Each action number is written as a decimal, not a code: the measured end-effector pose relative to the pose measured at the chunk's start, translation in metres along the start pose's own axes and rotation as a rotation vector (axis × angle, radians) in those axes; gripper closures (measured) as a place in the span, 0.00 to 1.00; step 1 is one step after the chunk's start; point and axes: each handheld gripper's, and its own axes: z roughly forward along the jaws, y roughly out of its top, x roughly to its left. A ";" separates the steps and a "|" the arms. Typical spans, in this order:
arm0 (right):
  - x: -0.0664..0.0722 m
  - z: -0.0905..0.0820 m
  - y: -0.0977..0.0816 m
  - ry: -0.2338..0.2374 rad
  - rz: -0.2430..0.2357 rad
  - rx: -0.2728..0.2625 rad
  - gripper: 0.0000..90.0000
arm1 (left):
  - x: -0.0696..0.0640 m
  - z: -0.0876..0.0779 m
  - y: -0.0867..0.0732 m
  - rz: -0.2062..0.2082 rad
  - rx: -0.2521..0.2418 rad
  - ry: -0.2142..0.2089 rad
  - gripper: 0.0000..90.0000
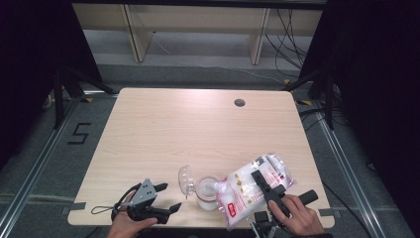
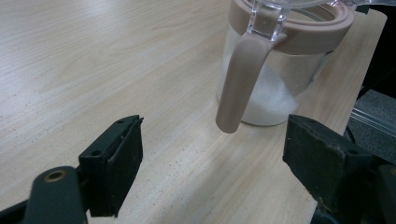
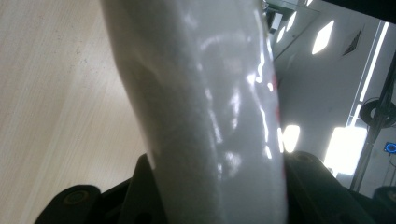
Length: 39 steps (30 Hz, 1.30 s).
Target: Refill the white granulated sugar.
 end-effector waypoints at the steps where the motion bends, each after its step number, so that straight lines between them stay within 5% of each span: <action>1: 0.000 0.000 0.000 -0.002 0.000 0.003 0.74 | 0.001 0.000 0.000 0.015 0.000 -0.003 0.22; 5: -0.002 0.001 0.000 -0.019 -0.050 -0.014 0.74 | 0.001 0.000 0.000 0.029 0.006 -0.008 0.22; 11: 0.002 0.000 0.000 -0.016 -0.021 0.009 0.75 | 0.001 0.000 0.000 0.029 0.004 -0.005 0.22; 16: -0.003 0.000 0.000 -0.030 -0.073 -0.001 0.75 | 0.001 0.000 0.000 0.029 0.003 -0.006 0.22; 25: -0.004 -0.004 0.002 -0.063 -0.021 -0.015 0.75 | 0.001 0.000 0.000 0.027 0.003 -0.005 0.22; 39: -0.008 -0.007 0.005 -0.055 -0.029 -0.013 0.75 | 0.001 0.000 0.000 0.026 0.002 -0.005 0.22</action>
